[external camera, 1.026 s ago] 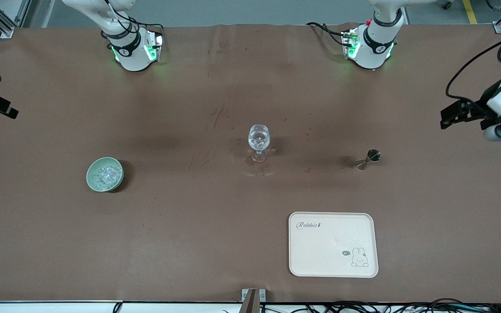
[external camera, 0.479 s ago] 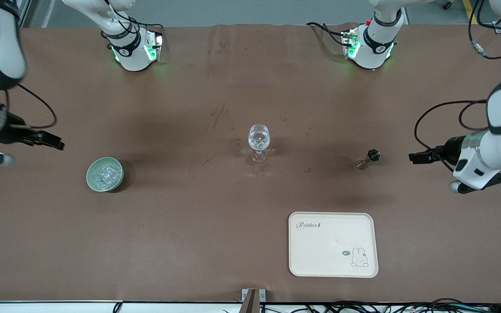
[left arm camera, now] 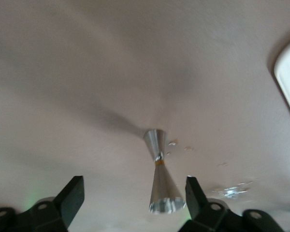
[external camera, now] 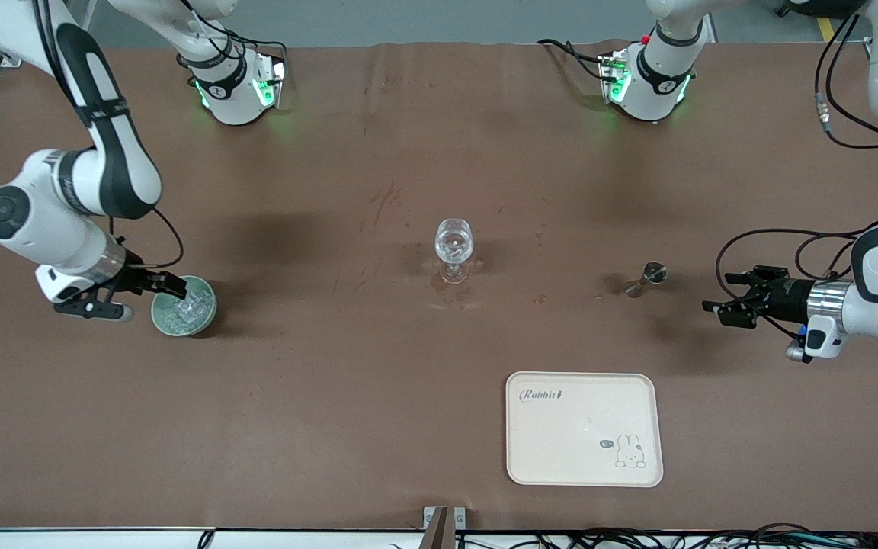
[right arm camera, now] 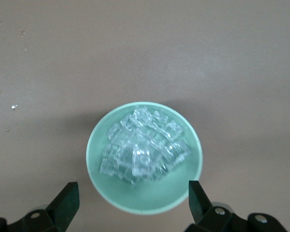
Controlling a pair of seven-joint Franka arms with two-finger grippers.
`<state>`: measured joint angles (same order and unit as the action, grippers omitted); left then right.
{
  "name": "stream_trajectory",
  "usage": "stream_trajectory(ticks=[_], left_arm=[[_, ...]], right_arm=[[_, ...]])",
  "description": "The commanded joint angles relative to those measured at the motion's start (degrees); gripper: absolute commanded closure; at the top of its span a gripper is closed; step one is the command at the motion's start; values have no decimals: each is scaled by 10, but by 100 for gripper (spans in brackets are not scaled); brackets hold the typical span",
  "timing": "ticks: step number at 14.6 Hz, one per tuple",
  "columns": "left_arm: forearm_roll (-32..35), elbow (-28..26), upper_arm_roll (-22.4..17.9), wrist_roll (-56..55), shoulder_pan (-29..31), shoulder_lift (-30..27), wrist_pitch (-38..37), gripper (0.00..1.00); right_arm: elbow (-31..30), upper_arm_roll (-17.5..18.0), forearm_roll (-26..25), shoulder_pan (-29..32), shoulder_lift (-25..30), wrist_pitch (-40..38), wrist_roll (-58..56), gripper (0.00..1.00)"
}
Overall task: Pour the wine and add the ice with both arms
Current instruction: 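Grasp an ice cube with the right gripper while the left gripper grasps the jigger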
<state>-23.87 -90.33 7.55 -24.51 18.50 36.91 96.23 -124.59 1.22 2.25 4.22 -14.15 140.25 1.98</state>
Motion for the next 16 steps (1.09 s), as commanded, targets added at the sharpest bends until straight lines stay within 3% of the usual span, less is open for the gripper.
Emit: stream_trajectory(ticks=[1,3,4,9,12,16], left_arm=[[-62,5,5,-12,24,43,8,4],[-103,-5,4,-23,23,62,19,4],[-121,-18,4,-37,22,64,29,4],[-159,-65,12,-109,15,62,32,8],[-159,-84,19,-110,16,62,29,10],[-159,-90,33,-99,15,67,12,26]], right_arm=[[-26,5,0,-2,-21,59,-14,0],[-30,5,0,0,-26,71,-35,1],[-30,4,0,2,-30,72,-45,6],[-30,4,0,3,-45,84,-49,43],[-29,4,-7,4,-50,85,-49,46],[-30,4,-8,5,-62,101,-49,49]])
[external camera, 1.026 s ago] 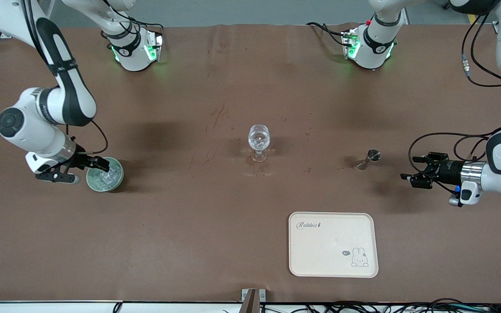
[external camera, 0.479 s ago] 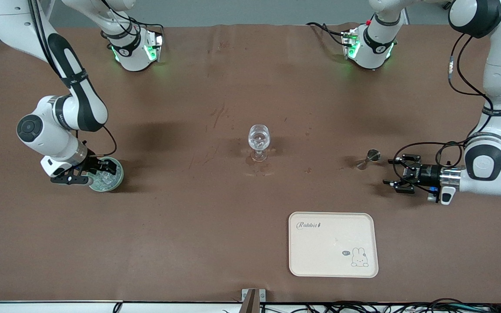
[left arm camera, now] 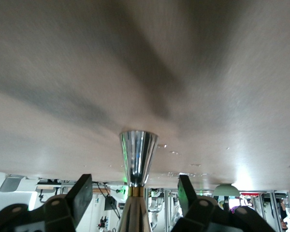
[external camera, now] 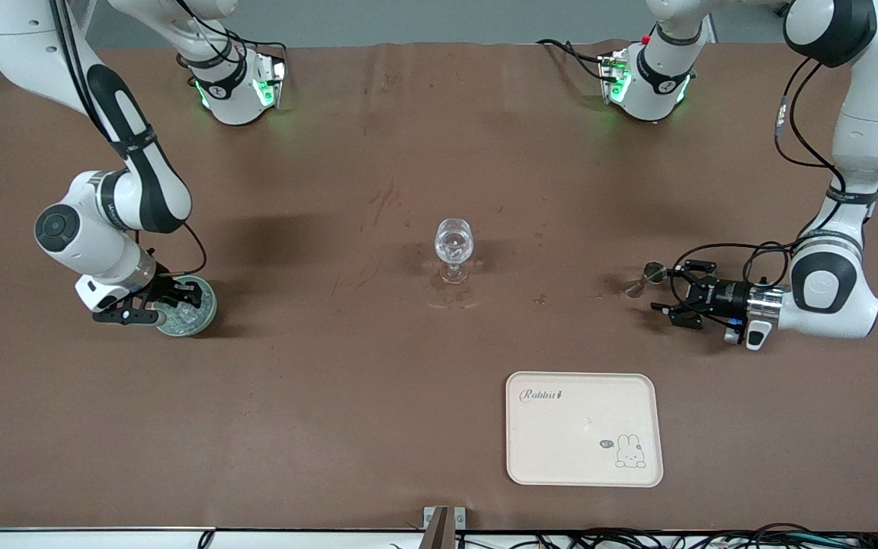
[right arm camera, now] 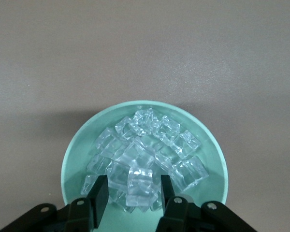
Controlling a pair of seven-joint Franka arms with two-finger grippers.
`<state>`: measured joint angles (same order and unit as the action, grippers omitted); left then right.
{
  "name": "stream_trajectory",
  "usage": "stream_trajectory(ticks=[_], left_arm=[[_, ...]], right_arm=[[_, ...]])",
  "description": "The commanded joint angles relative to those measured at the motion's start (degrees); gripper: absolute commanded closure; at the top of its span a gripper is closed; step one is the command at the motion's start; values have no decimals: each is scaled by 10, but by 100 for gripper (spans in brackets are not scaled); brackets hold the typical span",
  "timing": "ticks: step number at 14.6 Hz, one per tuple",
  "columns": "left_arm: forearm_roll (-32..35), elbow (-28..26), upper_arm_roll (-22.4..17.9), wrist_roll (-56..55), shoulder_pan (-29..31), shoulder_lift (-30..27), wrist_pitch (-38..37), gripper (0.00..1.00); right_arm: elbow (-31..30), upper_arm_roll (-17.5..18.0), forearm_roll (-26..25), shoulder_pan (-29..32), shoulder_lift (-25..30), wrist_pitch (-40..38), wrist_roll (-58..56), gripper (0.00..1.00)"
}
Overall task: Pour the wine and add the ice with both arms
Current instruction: 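Grasp an ice cube with the right gripper while the left gripper grasps the jigger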
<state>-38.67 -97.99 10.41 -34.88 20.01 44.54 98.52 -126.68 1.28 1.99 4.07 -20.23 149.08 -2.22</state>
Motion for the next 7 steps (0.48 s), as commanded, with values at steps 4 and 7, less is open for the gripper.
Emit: stream_trajectory(ticks=[4,7], left_arm=[[-11,-12,12,7,1,2,-11,39],[-13,-12,17,6,1,2,-12,47]], right_arm=[[-9,3,-6,7,0,-7,-8,51],[-9,3,-6,7,-1,-10,-8,51]])
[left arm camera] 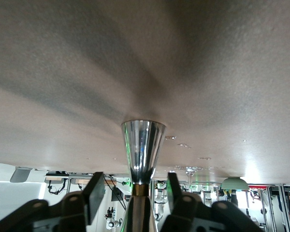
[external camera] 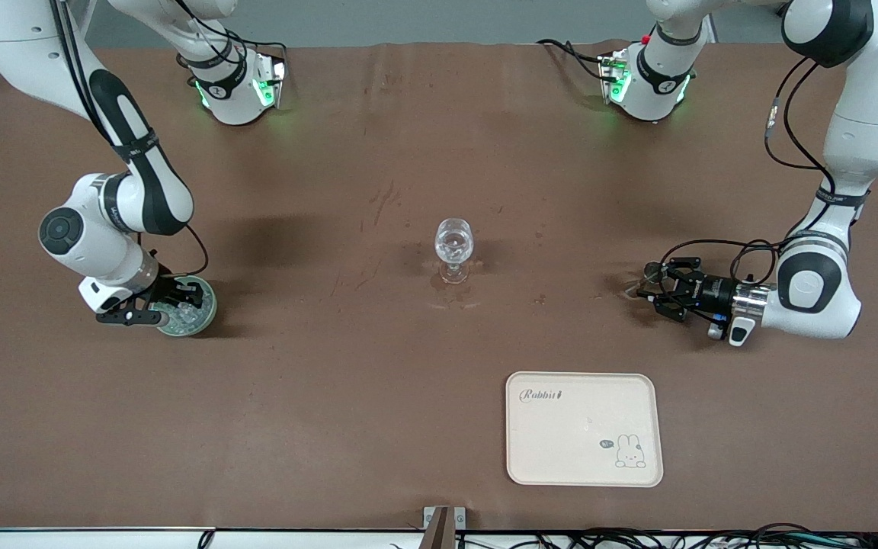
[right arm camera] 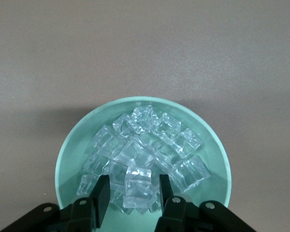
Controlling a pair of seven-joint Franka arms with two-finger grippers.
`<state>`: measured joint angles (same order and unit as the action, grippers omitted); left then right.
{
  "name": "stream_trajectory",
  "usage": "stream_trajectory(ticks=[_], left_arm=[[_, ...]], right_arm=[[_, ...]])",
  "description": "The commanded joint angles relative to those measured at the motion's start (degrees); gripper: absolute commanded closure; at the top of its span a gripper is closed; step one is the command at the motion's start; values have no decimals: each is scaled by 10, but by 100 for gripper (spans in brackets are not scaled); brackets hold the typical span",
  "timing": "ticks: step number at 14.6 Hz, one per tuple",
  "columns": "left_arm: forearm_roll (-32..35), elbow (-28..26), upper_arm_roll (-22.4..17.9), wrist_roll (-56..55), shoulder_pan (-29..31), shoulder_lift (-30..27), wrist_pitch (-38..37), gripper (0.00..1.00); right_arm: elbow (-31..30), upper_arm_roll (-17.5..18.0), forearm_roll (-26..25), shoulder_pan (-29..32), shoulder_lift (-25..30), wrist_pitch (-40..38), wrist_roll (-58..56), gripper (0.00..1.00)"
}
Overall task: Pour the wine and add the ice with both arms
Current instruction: 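Grasp an ice cube with the right gripper while the left gripper grasps the jigger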
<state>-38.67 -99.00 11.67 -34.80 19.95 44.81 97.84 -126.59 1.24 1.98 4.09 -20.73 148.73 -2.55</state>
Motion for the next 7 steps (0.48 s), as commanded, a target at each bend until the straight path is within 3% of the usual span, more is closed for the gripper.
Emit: stream_trajectory(ticks=[1,3,6,7], left_arm=[[-22,-2,5,6,2,0,-5,50],[-27,-1,5,6,2,0,-5,57],[-28,3,5,5,2,8,-5,70],[-28,5,5,5,2,8,-5,74]], right_arm=[[-10,3,-6,7,4,-6,-4,52],[-10,3,-6,7,4,-6,-4,59],[-9,3,-6,7,4,-5,-2,90],[-8,3,-6,7,4,-7,0,97]])
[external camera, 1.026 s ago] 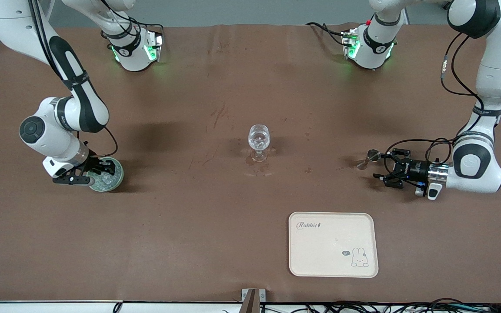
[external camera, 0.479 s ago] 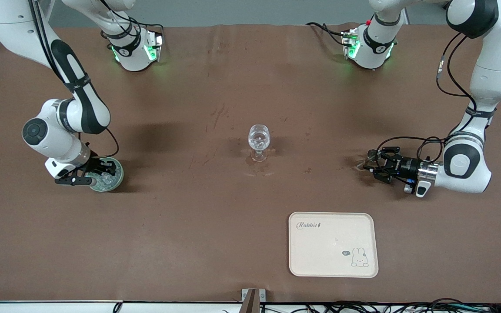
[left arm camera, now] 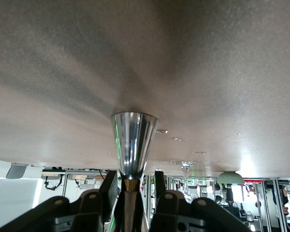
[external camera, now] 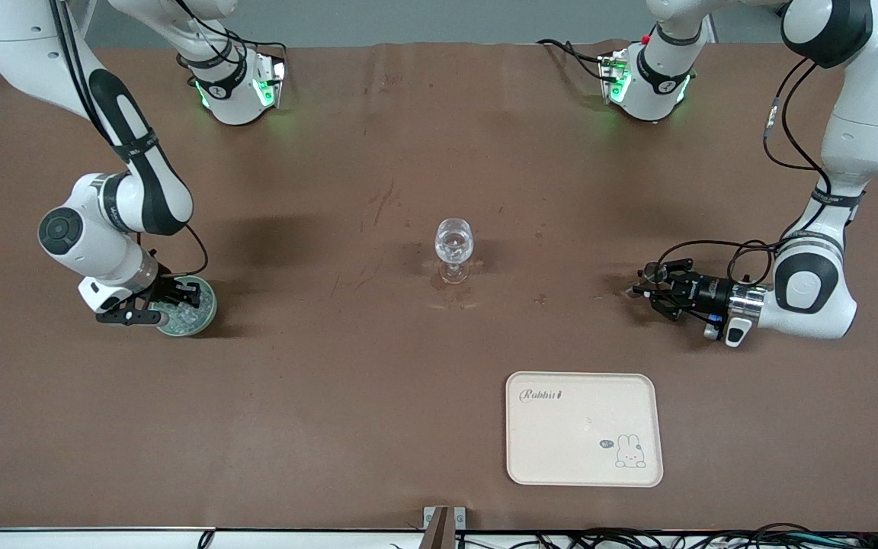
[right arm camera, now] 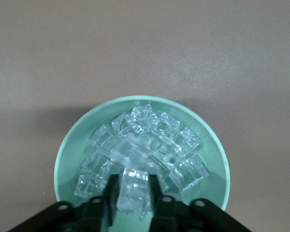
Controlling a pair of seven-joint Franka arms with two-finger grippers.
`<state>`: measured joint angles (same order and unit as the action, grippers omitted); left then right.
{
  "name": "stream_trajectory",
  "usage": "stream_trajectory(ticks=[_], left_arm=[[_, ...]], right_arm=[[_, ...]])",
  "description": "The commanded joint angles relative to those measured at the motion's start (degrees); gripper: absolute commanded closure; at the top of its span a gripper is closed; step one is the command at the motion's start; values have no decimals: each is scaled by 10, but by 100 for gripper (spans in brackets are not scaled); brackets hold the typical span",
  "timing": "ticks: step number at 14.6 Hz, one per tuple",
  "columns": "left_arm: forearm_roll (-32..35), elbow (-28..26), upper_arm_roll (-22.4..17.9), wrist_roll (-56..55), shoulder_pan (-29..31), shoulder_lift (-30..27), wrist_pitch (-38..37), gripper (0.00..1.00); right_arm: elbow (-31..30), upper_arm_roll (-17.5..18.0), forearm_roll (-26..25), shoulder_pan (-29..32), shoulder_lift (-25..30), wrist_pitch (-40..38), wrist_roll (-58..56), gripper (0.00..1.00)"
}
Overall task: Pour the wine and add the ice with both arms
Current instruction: 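Grasp an ice cube with the right gripper while the left gripper grasps the jigger, then lift the jigger with the left gripper while the right gripper lifts the ice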
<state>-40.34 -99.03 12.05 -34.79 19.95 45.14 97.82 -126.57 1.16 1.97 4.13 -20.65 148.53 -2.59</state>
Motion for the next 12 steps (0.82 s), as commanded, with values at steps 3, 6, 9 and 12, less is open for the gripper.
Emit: stream_trajectory(ticks=[3,6,9,12], left_arm=[[-16,17,2,-2,2,5,-5,95],[-25,22,16,-6,2,0,-13,99],[-40,52,51,-66,1,-4,-48,99],[-38,63,123,-144,-3,-32,-39,100]], right_arm=[[-3,4,-6,7,3,-8,0,100],[18,5,-6,6,12,-55,6,100],[61,5,-5,6,22,-145,11,100],[78,5,-4,5,32,-176,21,100]])
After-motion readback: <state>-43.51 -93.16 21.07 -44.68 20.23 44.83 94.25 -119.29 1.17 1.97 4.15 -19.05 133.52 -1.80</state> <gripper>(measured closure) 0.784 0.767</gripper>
